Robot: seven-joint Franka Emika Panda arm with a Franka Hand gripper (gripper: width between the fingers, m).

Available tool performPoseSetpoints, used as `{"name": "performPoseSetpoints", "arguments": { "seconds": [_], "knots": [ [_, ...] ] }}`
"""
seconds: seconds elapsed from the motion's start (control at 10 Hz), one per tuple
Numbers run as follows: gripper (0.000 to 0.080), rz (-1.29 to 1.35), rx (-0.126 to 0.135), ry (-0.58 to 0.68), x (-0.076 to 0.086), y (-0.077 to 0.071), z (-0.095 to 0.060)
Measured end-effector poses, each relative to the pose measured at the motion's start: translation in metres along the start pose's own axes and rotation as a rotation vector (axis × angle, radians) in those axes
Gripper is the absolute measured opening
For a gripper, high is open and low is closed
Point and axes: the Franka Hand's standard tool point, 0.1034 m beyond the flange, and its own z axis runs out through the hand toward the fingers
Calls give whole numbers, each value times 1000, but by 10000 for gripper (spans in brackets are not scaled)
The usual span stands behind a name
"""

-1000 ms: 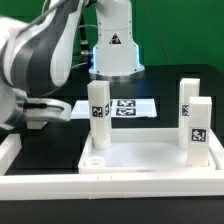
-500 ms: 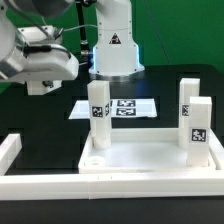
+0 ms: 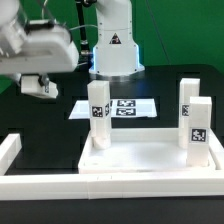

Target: Assemble desk

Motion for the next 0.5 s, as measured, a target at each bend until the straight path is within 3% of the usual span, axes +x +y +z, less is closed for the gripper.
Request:
{"name": "performPoseSetpoints", "arguments": {
  "seconds": [0.1, 0.2, 0.5],
  "knots": [
    [288, -4, 25, 101, 9, -8, -36],
    [288, -13, 13, 258, 24, -11, -66],
    [288, -17, -15, 471, 32, -5, -71]
  ]
}}
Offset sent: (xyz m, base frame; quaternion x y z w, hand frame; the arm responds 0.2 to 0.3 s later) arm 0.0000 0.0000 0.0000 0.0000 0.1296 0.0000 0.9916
